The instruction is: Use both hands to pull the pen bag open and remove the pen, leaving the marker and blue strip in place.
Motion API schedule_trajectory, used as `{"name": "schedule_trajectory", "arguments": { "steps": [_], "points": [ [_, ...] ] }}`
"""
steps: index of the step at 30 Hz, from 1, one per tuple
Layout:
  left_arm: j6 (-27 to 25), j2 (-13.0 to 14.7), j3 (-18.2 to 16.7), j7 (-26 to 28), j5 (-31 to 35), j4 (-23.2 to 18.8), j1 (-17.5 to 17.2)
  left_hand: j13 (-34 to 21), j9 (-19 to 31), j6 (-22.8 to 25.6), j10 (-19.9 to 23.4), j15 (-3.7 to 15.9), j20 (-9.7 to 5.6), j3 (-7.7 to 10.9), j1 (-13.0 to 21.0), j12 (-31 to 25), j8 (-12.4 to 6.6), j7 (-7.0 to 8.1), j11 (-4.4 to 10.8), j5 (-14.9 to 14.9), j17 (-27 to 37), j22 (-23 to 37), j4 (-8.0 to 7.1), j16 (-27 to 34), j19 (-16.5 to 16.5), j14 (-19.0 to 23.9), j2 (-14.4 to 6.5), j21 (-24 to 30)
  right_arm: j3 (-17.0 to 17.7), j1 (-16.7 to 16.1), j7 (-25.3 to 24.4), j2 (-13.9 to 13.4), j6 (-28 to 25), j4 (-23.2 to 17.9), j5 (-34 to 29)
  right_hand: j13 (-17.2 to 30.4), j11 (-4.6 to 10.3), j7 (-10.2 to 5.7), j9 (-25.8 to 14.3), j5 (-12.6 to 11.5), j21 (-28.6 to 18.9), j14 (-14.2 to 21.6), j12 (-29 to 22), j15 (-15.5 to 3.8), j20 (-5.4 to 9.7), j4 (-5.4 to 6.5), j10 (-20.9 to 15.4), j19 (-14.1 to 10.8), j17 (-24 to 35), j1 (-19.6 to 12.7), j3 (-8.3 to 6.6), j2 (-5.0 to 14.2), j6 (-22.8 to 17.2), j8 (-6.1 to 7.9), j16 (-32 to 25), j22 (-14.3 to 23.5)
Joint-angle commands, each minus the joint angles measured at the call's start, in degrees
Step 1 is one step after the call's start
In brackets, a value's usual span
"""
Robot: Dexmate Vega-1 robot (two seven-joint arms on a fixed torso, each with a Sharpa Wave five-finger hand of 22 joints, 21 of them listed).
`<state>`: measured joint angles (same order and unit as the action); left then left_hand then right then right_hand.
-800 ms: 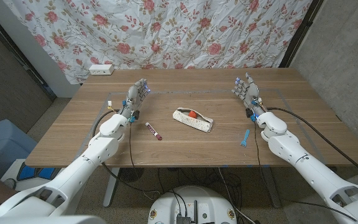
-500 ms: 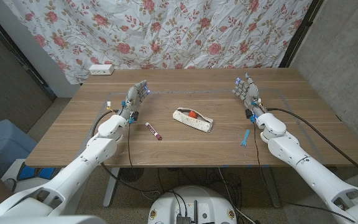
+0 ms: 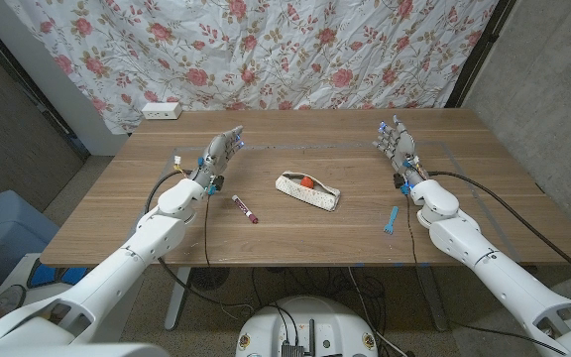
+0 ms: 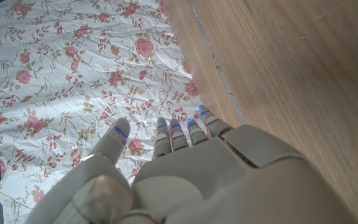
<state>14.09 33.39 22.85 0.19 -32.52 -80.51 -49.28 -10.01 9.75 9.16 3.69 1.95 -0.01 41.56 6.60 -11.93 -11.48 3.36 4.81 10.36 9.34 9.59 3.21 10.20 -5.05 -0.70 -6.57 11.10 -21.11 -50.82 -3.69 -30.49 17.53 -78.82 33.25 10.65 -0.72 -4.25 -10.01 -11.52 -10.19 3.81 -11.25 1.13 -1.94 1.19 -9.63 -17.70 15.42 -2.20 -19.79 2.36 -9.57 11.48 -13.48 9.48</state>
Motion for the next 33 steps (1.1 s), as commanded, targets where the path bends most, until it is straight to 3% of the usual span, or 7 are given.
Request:
{"name": "schedule_trajectory", "arguments": {
  "steps": [1, 4, 7, 16, 33],
  "points": [
    [-1.3, 1.2, 1.4, 1.4, 4.5, -1.6, 1.3, -0.1, 0.1, 2.2, 0.8, 1.03, -0.12, 0.18, 1.4, -0.1, -0.46, 0.76, 0.11, -0.3, 0.1, 0.1, 1.91, 0.1, -0.7, 0.9, -0.8, 0.1, 0.1, -0.3, 0.1, -0.5, 0.1, -0.1, -0.3, 0.2, 0.06, 0.29, -0.3, -0.3, -0.4, 0.3, -0.2, -0.14, 0.30, -0.11, -0.5, -0.1, 0.0, -0.3, -0.48, 0.37, -0.6, 0.07, 0.2, 0.2],
    [-1.9, 2.1, 1.8, 0.9, 5.6, -2.1, 1.8, -0.1, 0.1, 3.4, 1.8, 2.45, -0.27, 0.19, 2.3, -0.1, -0.35, 1.02, 0.63, -0.4, 0.1, 0.1, 3.49, 0.2, -1.2, 1.6, -0.7, 0.1, 0.0, 0.0, 0.3, -0.3, 0.3, 0.5, -0.5, 0.2, 0.08, 0.29, -0.3, -0.3, -0.4, 0.3, -0.2, -0.17, 0.34, -0.21, -0.4, -0.1, -0.1, -0.4, -0.55, 0.42, -0.6, 0.04, 0.3, 0.2],
    [-2.6, 3.3, 2.2, -0.4, 6.3, -2.5, 2.5, -0.1, 0.1, 3.8, 1.9, 3.02, -0.31, 0.17, 2.6, 0.0, -0.24, 1.55, 0.95, -0.4, 0.1, 0.1, 4.12, 0.1, -1.8, 1.8, -0.6, 0.3, -0.1, 0.3, 0.6, -0.1, 0.7, 1.1, -0.6, 0.2, 0.06, 0.36, -0.3, -0.3, -0.4, 0.3, -0.2, -0.17, 0.39, -0.33, -0.4, 0.0, -0.2, -0.6, -0.65, 0.53, -0.7, 0.01, 0.3, 0.2],
    [-3.4, 6.0, 2.8, 0.1, 10.3, -5.5, 2.7, 0.0, 0.2, 6.9, 3.6, 3.42, -0.24, 0.20, 5.0, 0.0, -0.46, 4.20, 1.99, -0.5, 0.2, 0.1, 6.76, 0.2, -3.3, 3.1, -0.3, 0.3, 0.0, 1.0, 1.3, -0.2, 1.6, 2.2, -0.8, 0.2, 0.23, 0.61, -0.3, -0.3, -0.4, 0.4, -0.2, -0.28, 0.55, -0.55, -0.6, 0.0, -0.3, -0.7, -0.76, 0.83, -1.2, 0.07, 0.4, 0.1],
    [-10.8, 10.9, 3.4, 4.2, 18.5, -15.0, 1.7, 0.0, 0.2, 14.8, 9.1, 4.60, -0.38, 0.49, 11.7, -0.4, -1.41, 5.22, 4.39, -0.3, 0.1, 0.1, 8.01, 0.3, -6.9, 7.4, 0.8, 0.4, -0.2, 2.5, 4.3, -0.1, 2.7, 5.0, -0.1, 0.2, 0.37, 0.67, -0.3, -0.1, -0.5, 0.5, -0.2, -0.30, 0.77, -0.94, -1.0, -0.1, -0.5, -1.0, -0.82, 1.31, -2.1, 0.17, 0.4, 0.1]
  ]
}}
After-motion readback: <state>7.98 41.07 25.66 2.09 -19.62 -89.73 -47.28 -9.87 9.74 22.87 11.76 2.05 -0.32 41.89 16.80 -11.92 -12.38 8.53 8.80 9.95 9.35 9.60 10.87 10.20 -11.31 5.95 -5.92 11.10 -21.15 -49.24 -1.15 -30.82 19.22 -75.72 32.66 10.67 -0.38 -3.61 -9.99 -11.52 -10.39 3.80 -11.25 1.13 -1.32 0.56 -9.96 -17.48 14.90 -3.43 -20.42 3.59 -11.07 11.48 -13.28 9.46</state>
